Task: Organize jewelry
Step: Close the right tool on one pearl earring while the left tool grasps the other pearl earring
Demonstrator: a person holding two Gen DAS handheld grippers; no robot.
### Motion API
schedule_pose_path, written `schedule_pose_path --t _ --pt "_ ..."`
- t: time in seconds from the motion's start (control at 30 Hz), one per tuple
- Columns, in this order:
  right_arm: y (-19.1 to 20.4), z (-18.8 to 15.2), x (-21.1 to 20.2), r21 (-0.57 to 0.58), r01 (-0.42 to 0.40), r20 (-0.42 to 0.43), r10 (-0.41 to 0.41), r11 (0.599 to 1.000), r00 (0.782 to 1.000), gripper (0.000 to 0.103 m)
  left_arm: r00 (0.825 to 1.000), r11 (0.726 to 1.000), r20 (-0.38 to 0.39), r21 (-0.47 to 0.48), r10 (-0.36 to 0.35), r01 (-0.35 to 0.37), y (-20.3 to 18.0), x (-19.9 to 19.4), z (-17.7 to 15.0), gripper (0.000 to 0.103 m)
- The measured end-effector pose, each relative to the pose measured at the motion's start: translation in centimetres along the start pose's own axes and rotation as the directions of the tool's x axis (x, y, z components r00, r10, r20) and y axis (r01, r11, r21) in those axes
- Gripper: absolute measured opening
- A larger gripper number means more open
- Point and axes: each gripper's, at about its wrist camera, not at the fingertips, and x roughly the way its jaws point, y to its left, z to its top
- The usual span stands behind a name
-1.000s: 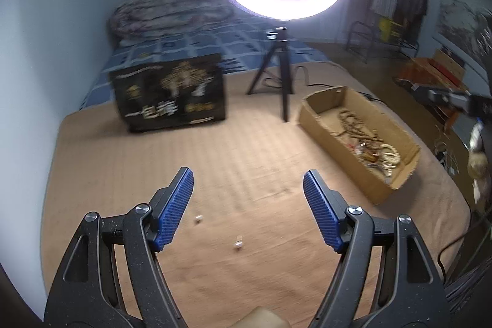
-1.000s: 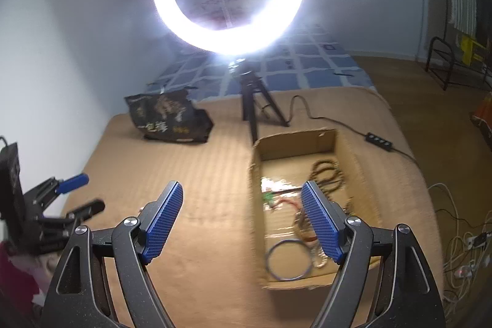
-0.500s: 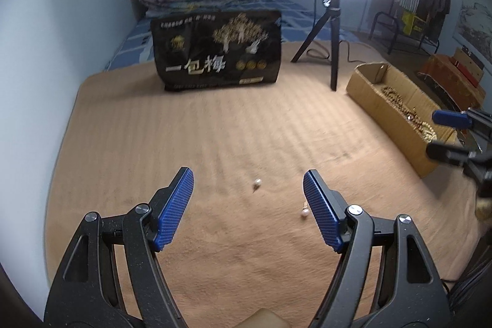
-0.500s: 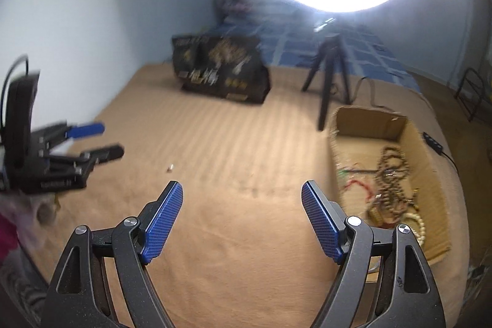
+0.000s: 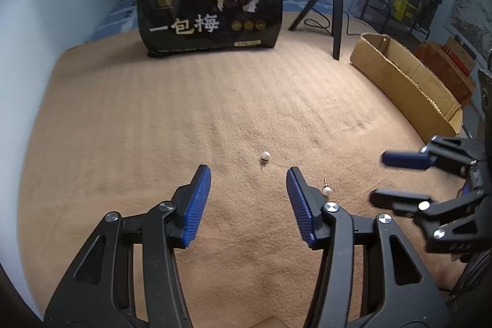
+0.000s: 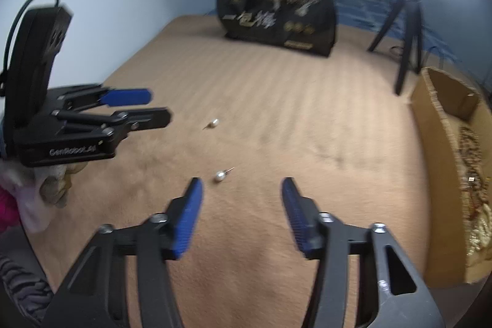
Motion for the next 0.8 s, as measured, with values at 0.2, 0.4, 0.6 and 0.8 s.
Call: schedule_pose_path --t 0.2,0.4,0.6,0.8 --pt "0.1 0.4 1.8 0.011 -0.051 -0.02 0.052 0.999 0.998 0.028 0.999 0.999 -0.026 0.02 -0.03 0.03 -0.4 2.0 -0.1 0.044" --pt "1.2 0.6 3.4 -0.039 -0.03 -0.038 0.029 0.999 0.999 0.025 0.999 0.999 -0.039 0.021 -0.038 0.039 -0.4 3.3 0.0 0.04" --pt "1.1 0.7 4.3 -0.039 -0.034 -0.045 0.032 0.999 0.998 0.019 0.998 0.998 -0.042 0.035 -0.045 0.046 -0.8 4.1 0.5 0.04" --pt "0.8 0.6 4.8 -0.039 -0.019 -0.057 0.016 0.999 0.998 0.009 0.998 0.997 -0.052 0.061 -0.035 0.038 -1.6 5.1 0.9 0.037"
